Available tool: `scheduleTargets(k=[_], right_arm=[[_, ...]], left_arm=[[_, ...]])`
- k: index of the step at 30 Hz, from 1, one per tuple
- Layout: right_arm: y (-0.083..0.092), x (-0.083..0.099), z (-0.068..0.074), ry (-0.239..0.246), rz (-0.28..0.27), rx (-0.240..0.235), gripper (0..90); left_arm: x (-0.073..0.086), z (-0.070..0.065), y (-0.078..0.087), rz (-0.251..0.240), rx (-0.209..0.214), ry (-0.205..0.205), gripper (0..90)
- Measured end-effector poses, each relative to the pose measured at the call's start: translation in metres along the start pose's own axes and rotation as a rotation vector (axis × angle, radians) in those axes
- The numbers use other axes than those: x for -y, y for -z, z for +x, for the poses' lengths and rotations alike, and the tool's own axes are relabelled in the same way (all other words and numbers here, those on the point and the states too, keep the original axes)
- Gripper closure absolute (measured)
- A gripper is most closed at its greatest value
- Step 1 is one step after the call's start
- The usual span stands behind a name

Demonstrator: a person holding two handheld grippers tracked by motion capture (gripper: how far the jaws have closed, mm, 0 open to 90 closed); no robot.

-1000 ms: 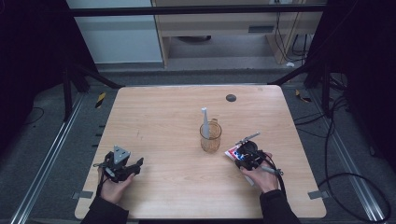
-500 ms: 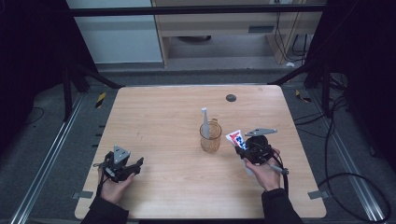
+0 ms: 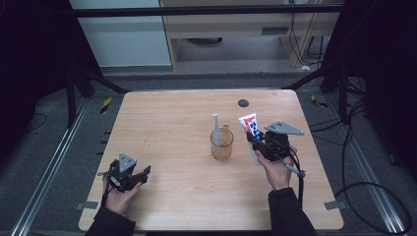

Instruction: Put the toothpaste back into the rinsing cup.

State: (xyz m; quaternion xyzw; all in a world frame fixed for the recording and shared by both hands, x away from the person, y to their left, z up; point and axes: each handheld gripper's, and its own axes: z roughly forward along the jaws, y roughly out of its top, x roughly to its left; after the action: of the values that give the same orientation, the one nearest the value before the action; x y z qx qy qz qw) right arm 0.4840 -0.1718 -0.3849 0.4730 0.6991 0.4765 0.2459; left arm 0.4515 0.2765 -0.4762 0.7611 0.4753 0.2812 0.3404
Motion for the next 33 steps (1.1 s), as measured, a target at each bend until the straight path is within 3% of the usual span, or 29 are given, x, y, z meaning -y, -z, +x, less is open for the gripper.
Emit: scheduleTargets(k=[8,21,29,33], right_arm=[[-0.004,-0.016,0.001,-0.035,-0.095,0.004,68.3],[-0.023,-0.025,0.006,-0.075,-0.236,0.023,68.2],[-0.039,-0.026,0.009,-0.115,-0.282,0.005,68.2],[-0.047,-0.027,0.012,-0.109,-0.295,0.004,68.1]], left_arm=[[0.000,0.000,0.000,0.000,0.001,0.001,40.3],[0.000,0.001,0.000,-0.003,-0.001,0.003,40.3],[0.000,0.001,0.000,-0.003,-0.001,0.004,40.3],[0.000,0.001,0.000,-0.003,-0.002,0.005,40.3]])
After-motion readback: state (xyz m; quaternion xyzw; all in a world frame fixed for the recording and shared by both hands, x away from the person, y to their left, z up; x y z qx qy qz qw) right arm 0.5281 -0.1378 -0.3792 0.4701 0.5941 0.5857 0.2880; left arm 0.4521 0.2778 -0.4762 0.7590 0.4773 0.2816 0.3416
